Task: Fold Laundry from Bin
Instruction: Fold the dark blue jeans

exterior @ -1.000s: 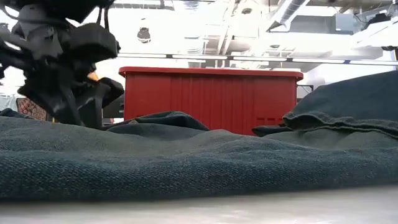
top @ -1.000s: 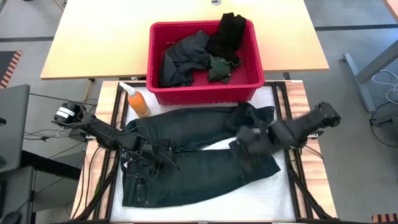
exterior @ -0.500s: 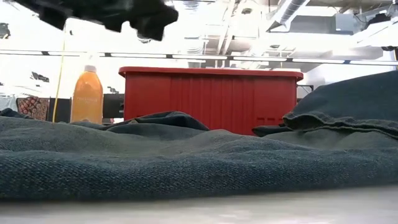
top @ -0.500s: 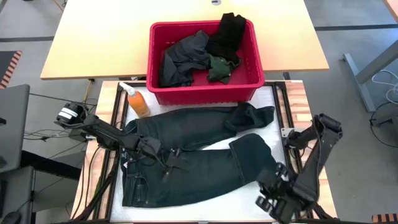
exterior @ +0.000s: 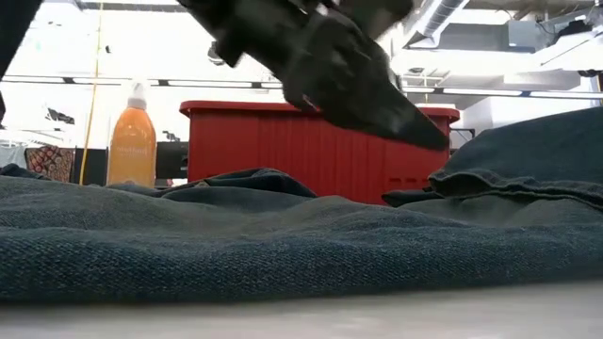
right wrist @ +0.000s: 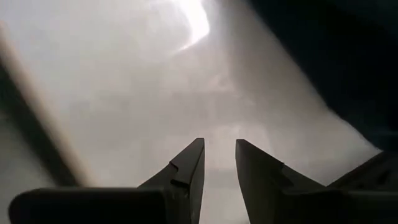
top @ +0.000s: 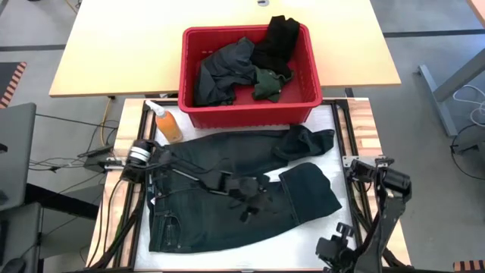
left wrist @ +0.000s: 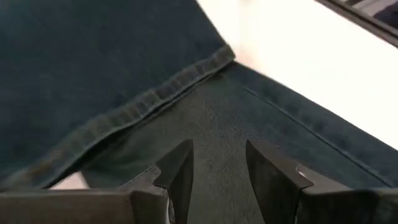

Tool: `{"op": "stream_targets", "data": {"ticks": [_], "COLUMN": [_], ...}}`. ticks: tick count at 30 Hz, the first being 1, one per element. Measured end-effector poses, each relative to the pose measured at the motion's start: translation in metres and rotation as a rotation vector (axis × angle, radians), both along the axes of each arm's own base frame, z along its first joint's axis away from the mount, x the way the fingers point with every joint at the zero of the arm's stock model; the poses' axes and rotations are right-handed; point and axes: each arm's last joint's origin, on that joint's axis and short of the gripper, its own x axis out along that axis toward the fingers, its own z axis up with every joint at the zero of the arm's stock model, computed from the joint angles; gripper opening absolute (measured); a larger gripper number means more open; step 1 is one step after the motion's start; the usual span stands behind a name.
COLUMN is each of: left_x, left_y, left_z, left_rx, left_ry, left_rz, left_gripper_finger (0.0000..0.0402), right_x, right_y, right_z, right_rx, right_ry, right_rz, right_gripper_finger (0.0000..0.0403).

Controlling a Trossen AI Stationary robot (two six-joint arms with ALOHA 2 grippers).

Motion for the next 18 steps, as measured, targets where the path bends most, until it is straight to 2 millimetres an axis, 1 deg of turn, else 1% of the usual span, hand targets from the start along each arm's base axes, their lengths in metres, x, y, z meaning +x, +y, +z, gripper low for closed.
{"op": "stream_targets", "data": {"ticks": [2, 6, 8, 11, 13, 16, 18], "left_x": [0.013, 0.028, 0.030, 0.030, 0.030, 0.031, 0.030], "left_y": [0.004, 0.009, 0.009, 0.009, 0.009, 0.009, 0.009], "left_z": [-0.008, -0.023, -0.027, -0.028, -0.028, -0.028, -0.028], "left_rx": [-0.032, -0.064, -0.063, -0.067, -0.079, -0.095, -0.109], "left_ry": [0.021, 0.109, 0.168, 0.208, 0.208, 0.208, 0.216], "left_rz": [0.013, 0.058, 0.070, 0.078, 0.087, 0.098, 0.110], "left_gripper_finger": [0.0139, 0.0139, 0.0139, 0.0139, 0.0139, 0.0139, 0.0139], "right_x": [0.002, 0.007, 0.010, 0.013, 0.018, 0.030, 0.038], "right_y": [-0.001, -0.004, -0.006, -0.008, -0.009, -0.013, -0.017], "right_z": [-0.012, -0.039, -0.051, -0.067, -0.077, -0.085, -0.087], "right_rx": [-0.099, -0.304, -0.390, -0.501, -0.556, -0.630, -0.657], "right_ry": [-0.021, -0.082, -0.070, -0.077, -0.124, -0.243, -0.302], "right_rz": [-0.004, -0.010, 0.014, 0.076, 0.116, 0.149, 0.154], "right_gripper_finger": [0.0118, 0.0117, 0.0117, 0.0117, 0.0117, 0.0117, 0.0114]}}
